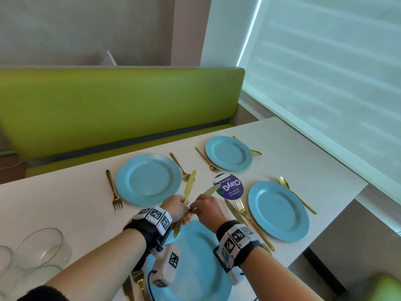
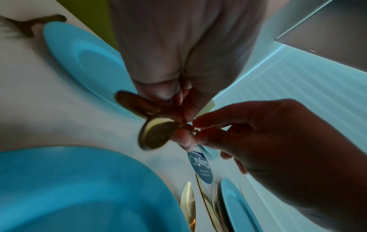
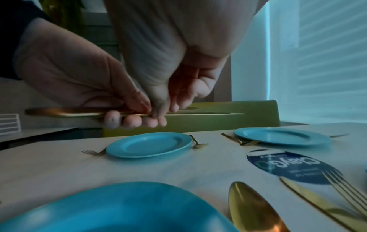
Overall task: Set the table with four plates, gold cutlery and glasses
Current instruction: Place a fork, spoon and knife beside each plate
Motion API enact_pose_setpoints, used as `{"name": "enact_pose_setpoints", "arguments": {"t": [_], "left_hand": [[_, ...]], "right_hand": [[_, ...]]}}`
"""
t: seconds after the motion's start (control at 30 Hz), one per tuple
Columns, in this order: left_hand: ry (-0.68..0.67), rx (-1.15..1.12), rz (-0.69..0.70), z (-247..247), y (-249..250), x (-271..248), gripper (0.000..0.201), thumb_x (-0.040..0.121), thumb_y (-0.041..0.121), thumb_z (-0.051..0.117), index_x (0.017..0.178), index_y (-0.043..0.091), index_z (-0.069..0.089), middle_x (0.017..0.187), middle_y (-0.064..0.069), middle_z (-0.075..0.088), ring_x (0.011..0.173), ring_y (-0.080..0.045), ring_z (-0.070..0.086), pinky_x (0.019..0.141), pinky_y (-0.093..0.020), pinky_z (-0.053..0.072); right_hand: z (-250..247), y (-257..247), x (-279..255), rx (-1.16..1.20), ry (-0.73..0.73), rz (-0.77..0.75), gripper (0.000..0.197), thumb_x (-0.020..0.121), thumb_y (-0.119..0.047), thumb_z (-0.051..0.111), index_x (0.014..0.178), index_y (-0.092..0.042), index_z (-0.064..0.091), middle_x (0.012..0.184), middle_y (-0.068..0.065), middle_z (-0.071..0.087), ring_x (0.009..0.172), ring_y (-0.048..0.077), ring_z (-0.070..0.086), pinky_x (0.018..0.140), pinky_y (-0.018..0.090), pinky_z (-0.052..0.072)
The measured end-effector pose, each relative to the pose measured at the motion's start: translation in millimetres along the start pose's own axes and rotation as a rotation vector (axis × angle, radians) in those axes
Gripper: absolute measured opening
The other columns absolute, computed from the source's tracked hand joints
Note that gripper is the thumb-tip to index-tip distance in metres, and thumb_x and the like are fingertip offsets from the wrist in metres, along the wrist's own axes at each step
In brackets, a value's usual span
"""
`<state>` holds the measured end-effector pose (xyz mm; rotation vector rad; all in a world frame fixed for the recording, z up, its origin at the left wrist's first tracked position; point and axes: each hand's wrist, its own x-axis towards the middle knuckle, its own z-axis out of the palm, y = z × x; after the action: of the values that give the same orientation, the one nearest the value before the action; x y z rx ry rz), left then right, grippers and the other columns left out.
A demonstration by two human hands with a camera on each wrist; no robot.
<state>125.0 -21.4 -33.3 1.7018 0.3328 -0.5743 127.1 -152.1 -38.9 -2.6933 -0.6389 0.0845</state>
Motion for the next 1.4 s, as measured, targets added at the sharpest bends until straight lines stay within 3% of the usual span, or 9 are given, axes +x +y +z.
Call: {"name": "enact_pose_setpoints", "arguments": {"t": [0.2, 0.33, 0.47, 0.57, 0.67, 0.83, 1.0, 1.3, 1.4], "left_hand": [[-0.063, -0.094, -0.04, -5, 10, 15, 0.02, 0.095, -0.002, 0.041, 0.078, 0.008, 0.049, 0.071, -0.017, 0.062, 0.049, -0.018, 0.061, 0.045, -0.023, 0.05], [-0.047, -0.309, -0.085, -11, 15, 26, 0.016, 0.094, -0.005, 0.042, 0.083, 0.006, 0.047, 0.072, -0.018, 0.06, 0.039, -0.014, 0.062, 0.041, -0.021, 0.052], [0.14, -0.435, -0.1, -25, 21, 45, 0.009, 0.094, 0.001, 0.048, 0.086, 0.005, 0.05, 0.075, -0.015, 0.062, 0.053, -0.019, 0.061, 0.046, -0.023, 0.054], [0.34, -0.513, -0.082, -46, 22, 62, 0.018, 0.098, 0.006, 0.042, 0.082, 0.009, 0.048, 0.078, -0.016, 0.062, 0.062, -0.022, 0.058, 0.052, -0.026, 0.053], [0.427, -0.589, -0.073, -67, 23, 69, 0.02, 0.099, 0.004, 0.037, 0.085, 0.012, 0.048, 0.075, -0.013, 0.06, 0.062, -0.022, 0.058, 0.052, -0.026, 0.051], [0.506, -0.527, -0.084, -87, 14, 75, 0.015, 0.099, 0.002, 0.033, 0.101, 0.009, 0.046, 0.072, -0.008, 0.055, 0.043, -0.012, 0.056, 0.043, -0.021, 0.043], [0.541, -0.458, -0.107, -94, 10, 82, 0.017, 0.098, 0.001, 0.032, 0.105, 0.009, 0.045, 0.071, -0.007, 0.055, 0.04, -0.01, 0.056, 0.04, -0.018, 0.039], [0.572, -0.461, -0.102, -104, 14, 87, 0.019, 0.098, 0.002, 0.032, 0.106, 0.009, 0.047, 0.074, -0.005, 0.057, 0.055, -0.015, 0.055, 0.049, -0.022, 0.041], [0.577, -0.45, -0.108, -103, 12, 90, 0.019, 0.098, 0.002, 0.031, 0.105, 0.009, 0.047, 0.074, -0.006, 0.057, 0.042, -0.009, 0.059, 0.042, -0.019, 0.042]], "right_hand": [[-15, 18, 19, -0.228, -0.12, -0.171, 0.018, 0.053, -0.015, 0.084, 0.059, -0.026, 0.072, 0.059, -0.009, 0.063, 0.054, 0.014, 0.063, 0.04, 0.016, 0.044], [-24, 25, 44, -0.29, -0.279, -0.229, 0.022, 0.091, -0.017, 0.052, 0.104, -0.016, 0.07, 0.102, 0.004, 0.065, 0.097, 0.024, 0.061, 0.071, 0.034, 0.049], [-30, 37, 75, -0.389, -0.354, -0.235, 0.028, 0.096, -0.019, 0.041, 0.114, -0.017, 0.063, 0.113, 0.003, 0.06, 0.104, 0.025, 0.058, 0.077, 0.034, 0.045], [-34, 59, 101, -0.346, -0.343, -0.105, 0.029, 0.095, -0.023, 0.041, 0.112, -0.018, 0.065, 0.112, 0.003, 0.061, 0.103, 0.026, 0.06, 0.081, 0.034, 0.048], [-41, 77, 132, -0.13, -0.152, 0.152, 0.026, 0.091, -0.022, 0.048, 0.103, -0.019, 0.071, 0.104, 0.003, 0.068, 0.096, 0.026, 0.061, 0.08, 0.032, 0.051], [-28, 98, 189, -0.071, -0.139, 0.481, 0.027, 0.087, -0.017, 0.047, 0.097, -0.007, 0.07, 0.1, 0.014, 0.069, 0.09, 0.032, 0.062, 0.068, 0.028, 0.044], [-4, 104, 214, -0.108, -0.257, 0.579, 0.025, 0.09, -0.013, 0.048, 0.105, 0.0, 0.063, 0.109, 0.014, 0.066, 0.102, 0.03, 0.063, 0.068, 0.027, 0.04], [6, 108, 227, -0.075, -0.184, 0.648, 0.022, 0.089, -0.01, 0.05, 0.104, 0.001, 0.063, 0.106, 0.016, 0.066, 0.098, 0.032, 0.065, 0.079, 0.035, 0.052], [7, 107, 228, -0.112, -0.157, 0.646, 0.023, 0.091, -0.009, 0.048, 0.106, -0.002, 0.064, 0.108, 0.014, 0.066, 0.1, 0.031, 0.064, 0.081, 0.036, 0.051]]}}
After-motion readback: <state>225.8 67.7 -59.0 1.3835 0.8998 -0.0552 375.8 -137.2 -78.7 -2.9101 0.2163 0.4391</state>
